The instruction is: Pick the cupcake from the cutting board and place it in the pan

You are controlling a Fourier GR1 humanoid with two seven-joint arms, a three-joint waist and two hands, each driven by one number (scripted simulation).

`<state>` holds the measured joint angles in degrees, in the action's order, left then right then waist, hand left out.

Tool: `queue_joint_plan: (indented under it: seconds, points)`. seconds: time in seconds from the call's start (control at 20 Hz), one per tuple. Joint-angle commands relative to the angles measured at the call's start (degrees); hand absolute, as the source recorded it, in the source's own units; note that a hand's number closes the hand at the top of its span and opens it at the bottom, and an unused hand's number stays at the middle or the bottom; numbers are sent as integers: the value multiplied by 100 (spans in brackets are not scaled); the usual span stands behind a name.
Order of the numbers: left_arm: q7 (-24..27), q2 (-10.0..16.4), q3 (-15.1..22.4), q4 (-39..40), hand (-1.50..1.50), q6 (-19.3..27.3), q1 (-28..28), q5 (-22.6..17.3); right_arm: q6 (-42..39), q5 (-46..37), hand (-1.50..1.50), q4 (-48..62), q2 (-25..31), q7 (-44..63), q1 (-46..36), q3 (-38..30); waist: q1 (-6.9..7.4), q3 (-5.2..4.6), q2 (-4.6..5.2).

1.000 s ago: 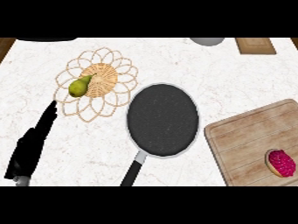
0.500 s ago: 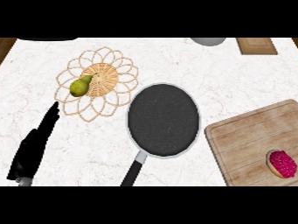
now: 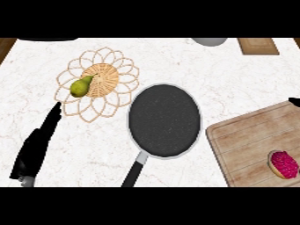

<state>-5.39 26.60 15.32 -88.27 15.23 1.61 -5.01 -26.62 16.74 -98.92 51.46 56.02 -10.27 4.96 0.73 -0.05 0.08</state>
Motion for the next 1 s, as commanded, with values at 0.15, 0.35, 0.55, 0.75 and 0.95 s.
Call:
queue_joint_plan:
  seconds: [0.15, 0.35, 0.55, 0.75, 0.95]
  points:
    - [249, -140, -162, 144, 0, -131, 160, 121, -220, -25, -150, 198, -304, 739, -310, 467, -22, 1, -1]
    - [-524, -145, -38, -557, 0, 35, 18, 269, -419, -223, -150, 689, -98, 612, -445, 660, 13, 7, 1]
    - [-37, -317, -177, 18, 0, 21, 52, 355, -193, -130, -150, 7, -81, 1226, -203, 838, -73, -2, -12]
    - [-367, -228, -290, -238, 0, -196, 9, 277, 47, -581, -150, 315, -509, 1178, -265, 1186, -36, 3, -9]
    - [-85, -214, -465, -102, 0, -359, 90, 259, -241, -492, -150, 578, -448, 1023, -285, 1185, -30, 2, -5]
